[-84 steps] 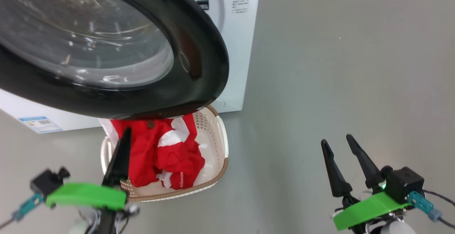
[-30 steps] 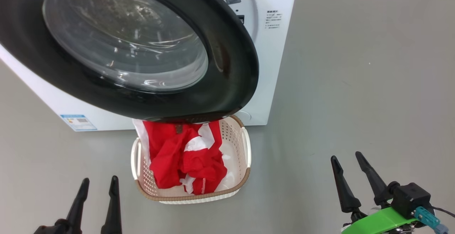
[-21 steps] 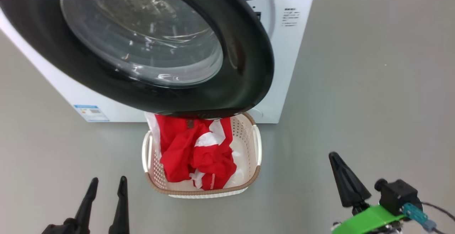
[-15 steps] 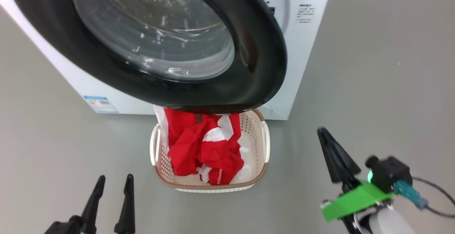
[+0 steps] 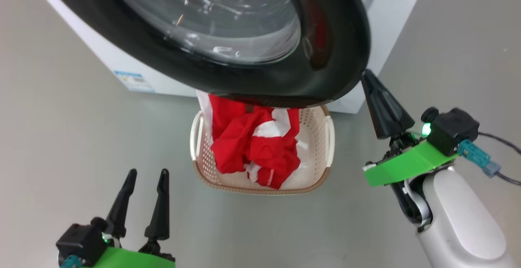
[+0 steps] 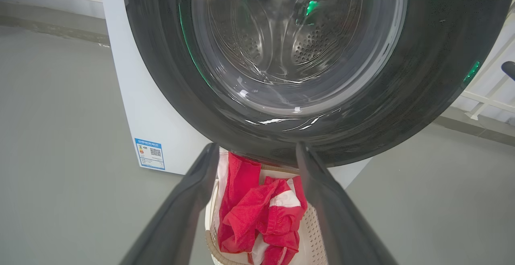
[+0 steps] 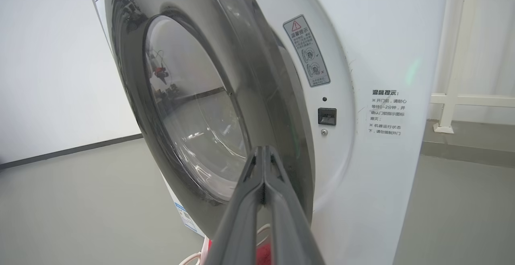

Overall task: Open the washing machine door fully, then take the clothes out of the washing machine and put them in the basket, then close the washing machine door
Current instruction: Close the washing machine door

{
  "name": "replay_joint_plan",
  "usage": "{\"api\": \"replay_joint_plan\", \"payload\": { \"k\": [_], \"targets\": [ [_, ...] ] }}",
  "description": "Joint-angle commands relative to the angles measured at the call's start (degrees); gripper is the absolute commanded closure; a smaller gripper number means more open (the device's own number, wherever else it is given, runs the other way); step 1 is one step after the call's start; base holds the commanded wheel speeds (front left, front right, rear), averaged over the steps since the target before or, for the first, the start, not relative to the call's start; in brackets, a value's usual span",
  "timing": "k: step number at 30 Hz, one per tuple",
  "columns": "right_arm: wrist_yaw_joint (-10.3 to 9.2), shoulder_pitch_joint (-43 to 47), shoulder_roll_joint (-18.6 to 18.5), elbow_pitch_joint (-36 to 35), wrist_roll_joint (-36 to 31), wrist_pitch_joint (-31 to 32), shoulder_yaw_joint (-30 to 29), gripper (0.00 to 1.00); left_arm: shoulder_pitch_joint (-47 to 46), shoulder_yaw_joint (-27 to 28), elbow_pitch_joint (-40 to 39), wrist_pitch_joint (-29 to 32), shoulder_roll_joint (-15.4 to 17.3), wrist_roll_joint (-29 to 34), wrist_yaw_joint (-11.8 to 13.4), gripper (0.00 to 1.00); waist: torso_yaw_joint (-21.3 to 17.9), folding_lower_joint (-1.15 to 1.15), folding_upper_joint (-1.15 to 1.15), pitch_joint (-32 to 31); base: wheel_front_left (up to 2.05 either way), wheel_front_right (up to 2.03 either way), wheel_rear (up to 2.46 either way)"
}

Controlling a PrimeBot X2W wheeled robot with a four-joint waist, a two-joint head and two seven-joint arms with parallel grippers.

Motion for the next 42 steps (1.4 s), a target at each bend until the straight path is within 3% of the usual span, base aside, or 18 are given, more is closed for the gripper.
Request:
{"api": "replay_joint_plan", "payload": {
  "k": [1, 13, 24, 42],
  "targets": [
    [0.43, -1.8, 0.2, -1.0, 0.3, -0.4, 0.9, 1.0, -1.7, 1.4, -1.1, -0.7, 0.4, -0.7, -0.3, 0.0, 2.2, 0.0, 0.0, 2.4, 0.0, 0.0, 0.0],
    [0.43, -6.2, -1.1, -0.8, 0.3, -0.4, -1.3, 1.0, -4.7, -1.5, -1.2, -0.7, 0.4, -2.4, -0.3, 0.0, 5.1, 0.0, 0.0, 7.2, 0.0, 0.0, 0.0],
    [0.43, -11.7, -1.3, -1.2, 0.0, -0.4, -7.4, 1.0, -7.5, -4.0, -1.3, -0.7, 0.4, -3.3, -0.3, 0.0, 7.5, 0.0, 0.0, 11.2, 0.0, 0.0, 0.0],
    [0.43, -16.9, -1.1, -2.2, 0.4, -0.4, -13.6, 1.0, -8.8, -5.5, -1.0, -0.7, 0.4, -3.5, -0.3, 0.0, 9.3, 0.0, 0.0, 12.9, 0.0, 0.0, 0.0]
  ]
}}
